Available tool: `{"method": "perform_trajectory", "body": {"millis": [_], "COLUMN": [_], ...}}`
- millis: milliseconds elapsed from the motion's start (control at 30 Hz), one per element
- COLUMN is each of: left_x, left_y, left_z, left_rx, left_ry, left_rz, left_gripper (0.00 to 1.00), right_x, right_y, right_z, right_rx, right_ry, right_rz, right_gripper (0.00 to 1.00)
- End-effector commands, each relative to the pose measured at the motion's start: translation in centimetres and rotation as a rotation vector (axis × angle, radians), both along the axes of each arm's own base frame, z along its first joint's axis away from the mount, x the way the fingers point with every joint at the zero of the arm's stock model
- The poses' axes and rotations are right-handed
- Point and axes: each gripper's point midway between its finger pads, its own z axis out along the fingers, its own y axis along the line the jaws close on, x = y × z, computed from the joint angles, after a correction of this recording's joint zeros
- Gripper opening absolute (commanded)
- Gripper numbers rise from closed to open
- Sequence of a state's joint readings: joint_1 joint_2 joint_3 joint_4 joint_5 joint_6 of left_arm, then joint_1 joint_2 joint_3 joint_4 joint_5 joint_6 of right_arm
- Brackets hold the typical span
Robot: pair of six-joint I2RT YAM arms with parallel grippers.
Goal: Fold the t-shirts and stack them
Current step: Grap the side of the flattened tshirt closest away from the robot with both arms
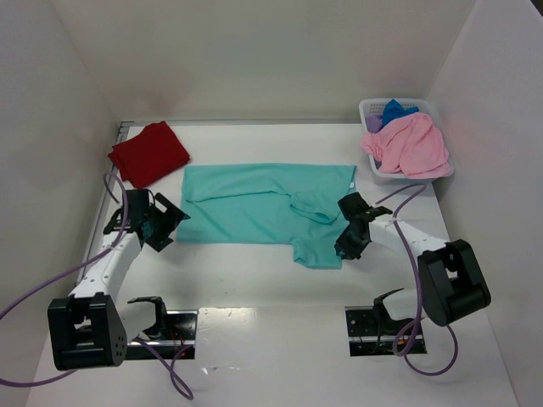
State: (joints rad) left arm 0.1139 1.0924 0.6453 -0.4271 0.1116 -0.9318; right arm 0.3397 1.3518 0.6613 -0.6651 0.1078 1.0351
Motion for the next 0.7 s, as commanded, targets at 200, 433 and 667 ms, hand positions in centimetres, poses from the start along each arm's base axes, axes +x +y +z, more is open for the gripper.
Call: {"method": "perform_trajectory", "body": {"millis": [200, 433, 667], "left_x": [-0.7, -0.4, -0.3], "left_y": [1.3, 2.0, 2.6], "left_z": [-2.7, -4.2, -5.9], "left_rx": [0.015, 0.042, 0.065], "left_ry": [0.078, 0.108, 0.148], "left_rz": [0.122, 0.151, 0.166], "left_gripper": [0.90, 0.85, 0.68], "right_x": [1.1, 2.5, 3.0], "right_y": [0.2, 1.0, 1.3], "right_z": [1.2, 2.2, 2.8], "right_rx": [0.028, 0.058, 0.072], "right_ry": [-0.080, -0.124, -0.138], "right_rz": [-0.026, -0.032, -0.029], "right_gripper": [0.22, 0.19, 0.19]}}
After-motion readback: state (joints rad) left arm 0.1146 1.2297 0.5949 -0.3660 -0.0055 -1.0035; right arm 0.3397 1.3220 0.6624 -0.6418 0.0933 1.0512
